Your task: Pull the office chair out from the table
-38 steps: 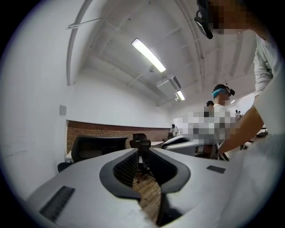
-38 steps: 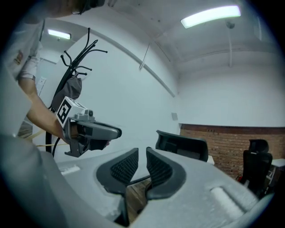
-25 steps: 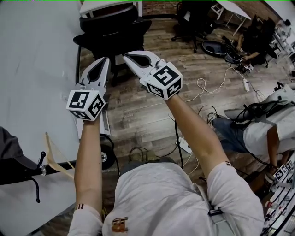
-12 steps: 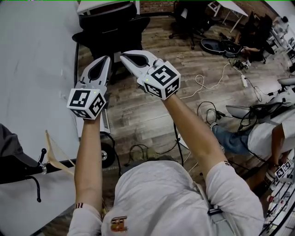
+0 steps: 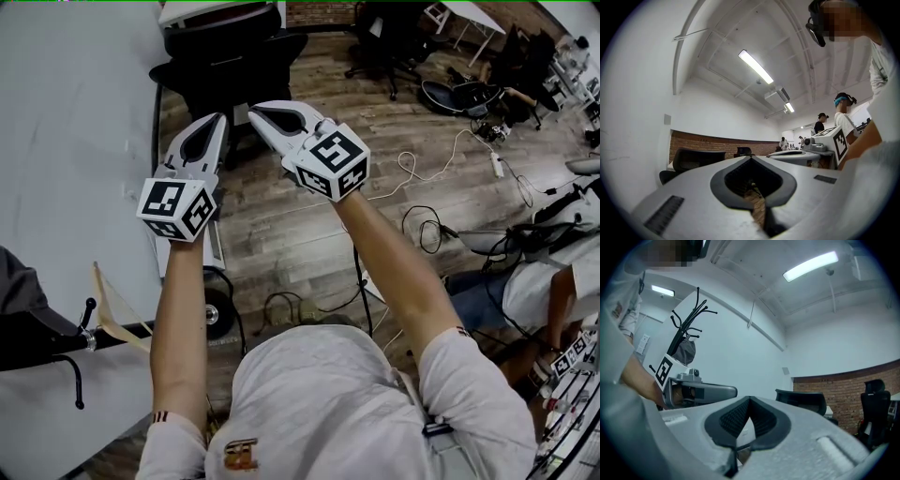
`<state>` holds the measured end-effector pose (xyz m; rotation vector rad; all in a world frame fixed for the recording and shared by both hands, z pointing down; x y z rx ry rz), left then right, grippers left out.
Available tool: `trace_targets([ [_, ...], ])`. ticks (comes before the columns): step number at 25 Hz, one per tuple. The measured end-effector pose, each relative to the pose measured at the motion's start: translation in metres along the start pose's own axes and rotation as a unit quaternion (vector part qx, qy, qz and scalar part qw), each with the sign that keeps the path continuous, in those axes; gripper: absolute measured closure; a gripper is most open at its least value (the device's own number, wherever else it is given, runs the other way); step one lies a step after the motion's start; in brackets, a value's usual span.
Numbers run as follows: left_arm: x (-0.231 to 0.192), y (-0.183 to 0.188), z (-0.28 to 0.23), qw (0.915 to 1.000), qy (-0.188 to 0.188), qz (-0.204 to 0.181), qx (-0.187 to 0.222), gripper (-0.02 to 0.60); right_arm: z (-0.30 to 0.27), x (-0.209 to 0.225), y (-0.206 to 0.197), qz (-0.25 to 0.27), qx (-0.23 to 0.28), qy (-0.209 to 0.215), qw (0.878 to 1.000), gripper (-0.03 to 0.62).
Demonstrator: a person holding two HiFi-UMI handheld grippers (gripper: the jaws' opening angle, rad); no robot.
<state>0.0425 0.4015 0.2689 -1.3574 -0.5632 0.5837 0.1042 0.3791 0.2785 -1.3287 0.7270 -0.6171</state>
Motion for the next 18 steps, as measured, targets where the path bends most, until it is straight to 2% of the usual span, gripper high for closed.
trace_targets([
  [18, 0.016, 0.001, 0.003, 1.0000, -0.009, -0.001, 0.000, 0.581, 0.016, -0.002, 0.006, 0.008, 0.002, 0.001, 1.000, 0.594],
])
Point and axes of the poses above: the fingertips, and each gripper's own axes: z backward along the fingers, x to its right, y out of its top, the point moved 2 cm from there along z, backward along the fingers, and after that the axes turned 14 degrees about -y, right-handed, at the moved point
